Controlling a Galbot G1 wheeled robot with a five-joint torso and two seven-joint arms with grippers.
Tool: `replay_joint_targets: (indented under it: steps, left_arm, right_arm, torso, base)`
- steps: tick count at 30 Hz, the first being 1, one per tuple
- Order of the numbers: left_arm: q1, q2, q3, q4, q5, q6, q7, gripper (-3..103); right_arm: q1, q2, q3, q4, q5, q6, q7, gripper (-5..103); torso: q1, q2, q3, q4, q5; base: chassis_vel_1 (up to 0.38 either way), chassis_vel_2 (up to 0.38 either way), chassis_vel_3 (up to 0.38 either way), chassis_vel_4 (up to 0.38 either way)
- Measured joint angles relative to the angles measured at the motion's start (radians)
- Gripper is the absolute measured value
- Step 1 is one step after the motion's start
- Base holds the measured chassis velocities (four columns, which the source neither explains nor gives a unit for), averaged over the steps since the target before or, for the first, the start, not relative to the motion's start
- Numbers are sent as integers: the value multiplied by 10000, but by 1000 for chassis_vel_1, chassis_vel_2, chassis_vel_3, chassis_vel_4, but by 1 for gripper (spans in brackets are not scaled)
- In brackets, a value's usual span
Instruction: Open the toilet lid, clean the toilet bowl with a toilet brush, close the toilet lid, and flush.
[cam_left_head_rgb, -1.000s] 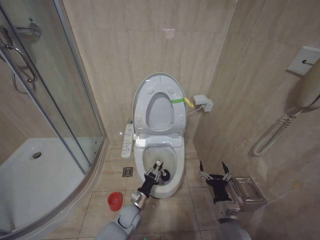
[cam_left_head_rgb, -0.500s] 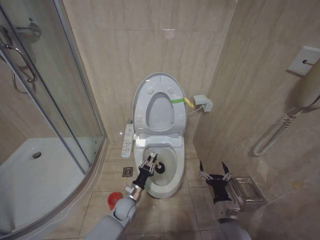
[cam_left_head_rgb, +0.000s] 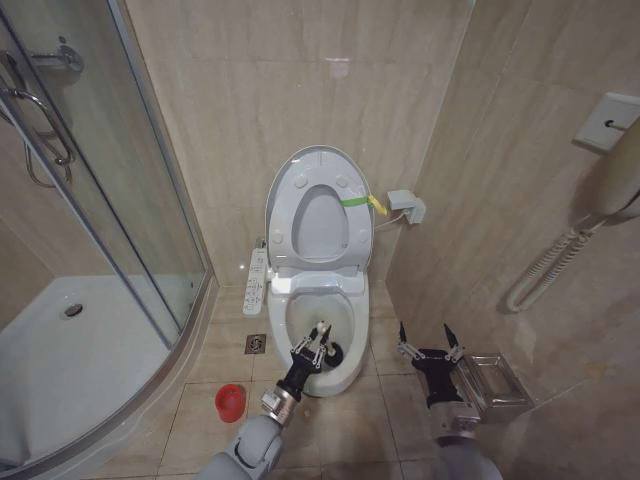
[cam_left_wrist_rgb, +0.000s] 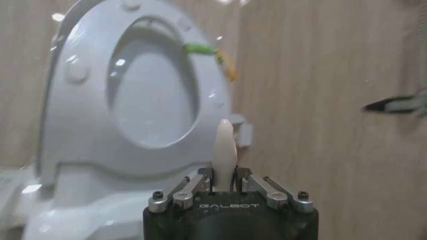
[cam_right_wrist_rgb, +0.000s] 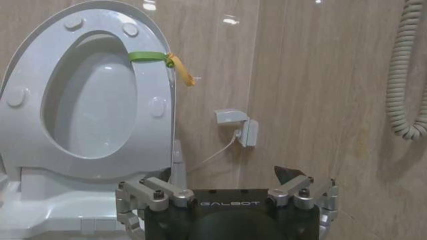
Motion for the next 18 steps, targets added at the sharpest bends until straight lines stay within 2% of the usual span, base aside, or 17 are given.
replay_joint_targets:
  steps: [6, 9, 12, 15, 18]
  left_arm:
    - [-847, -254, -444, 1535, -629, -176, 318, 21]
    - [-1103, -252, -587, 1676, -718, -284, 408, 21]
    - [-1146, -113, -632, 1137, -716, -258, 422, 21]
    - [-833, 116, -560, 21, -572, -19, 335, 21]
    - [-661, 190, -494, -312, -484, 65, 278, 21]
  right_arm:
    - [0, 0, 0, 0, 0, 0, 0, 100]
    - [0, 0, -1, 0, 0, 0, 0, 100]
    - [0, 0, 0, 0, 0, 0, 0, 100]
    - [0, 0, -1, 0, 0, 0, 0, 100]
    - [0, 0, -1, -1, 0, 0, 0, 100]
  torso:
    - [1, 0, 1, 0, 0]
    - [1, -1, 1, 0, 0]
    - [1, -1, 1, 1, 0]
    - [1, 0, 0, -2, 0]
    - [1, 0, 1, -1, 0]
  base:
    - [0, 0, 0, 0]
    - [0, 0, 0, 0]
    - [0, 0, 0, 0]
    - [0, 0, 0, 0]
    - [0, 0, 0, 0]
